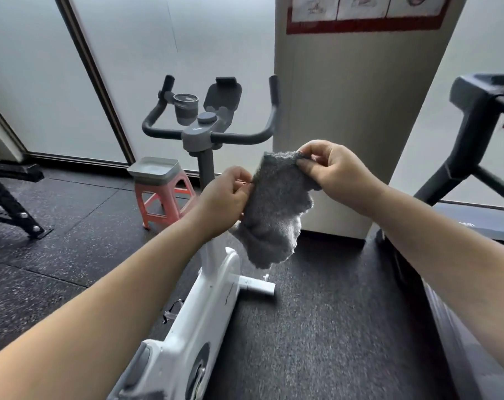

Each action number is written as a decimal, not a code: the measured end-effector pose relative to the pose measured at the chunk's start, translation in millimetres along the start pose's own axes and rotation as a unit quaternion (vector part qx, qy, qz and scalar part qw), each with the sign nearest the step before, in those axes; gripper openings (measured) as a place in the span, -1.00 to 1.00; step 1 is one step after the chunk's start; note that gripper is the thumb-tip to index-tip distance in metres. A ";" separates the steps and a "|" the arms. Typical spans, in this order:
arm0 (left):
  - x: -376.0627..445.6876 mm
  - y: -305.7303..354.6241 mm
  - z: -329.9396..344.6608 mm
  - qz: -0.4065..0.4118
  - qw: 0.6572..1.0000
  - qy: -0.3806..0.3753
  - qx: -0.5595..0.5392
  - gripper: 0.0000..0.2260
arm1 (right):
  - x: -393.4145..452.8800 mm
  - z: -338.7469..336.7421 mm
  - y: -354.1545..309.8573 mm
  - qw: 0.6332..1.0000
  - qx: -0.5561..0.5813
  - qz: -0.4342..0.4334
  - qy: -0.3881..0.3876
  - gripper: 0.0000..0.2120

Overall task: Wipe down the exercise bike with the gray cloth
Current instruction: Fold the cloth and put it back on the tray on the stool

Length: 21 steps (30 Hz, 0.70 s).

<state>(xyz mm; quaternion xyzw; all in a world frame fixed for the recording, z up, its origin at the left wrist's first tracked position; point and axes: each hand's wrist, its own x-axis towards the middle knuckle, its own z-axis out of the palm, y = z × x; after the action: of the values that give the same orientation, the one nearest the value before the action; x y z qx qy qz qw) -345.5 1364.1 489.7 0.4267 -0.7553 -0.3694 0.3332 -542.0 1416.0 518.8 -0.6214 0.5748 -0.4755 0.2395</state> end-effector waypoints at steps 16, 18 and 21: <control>-210.1 29.0 26.0 0.007 0.995 0.091 0.037 -0.83 | -167.4 11.5 -47.1 0.996 0.015 -0.052 -0.074 -0.72; -231.0 35.6 14.9 -0.019 0.997 0.073 -0.005 -0.88 | -178.8 21.4 -62.6 0.994 0.044 -0.051 -0.086 -0.73; -266.9 34.6 -0.4 -0.079 0.996 0.008 -0.033 -0.89 | -193.6 37.9 -86.9 0.990 0.080 -0.045 -0.104 -0.76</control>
<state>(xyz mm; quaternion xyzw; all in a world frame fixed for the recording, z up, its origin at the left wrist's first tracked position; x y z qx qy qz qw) -248.6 1614.3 468.8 0.4772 -0.7038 -0.4157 0.3228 -445.0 1608.4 514.6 -0.6714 0.4783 -0.4635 0.3250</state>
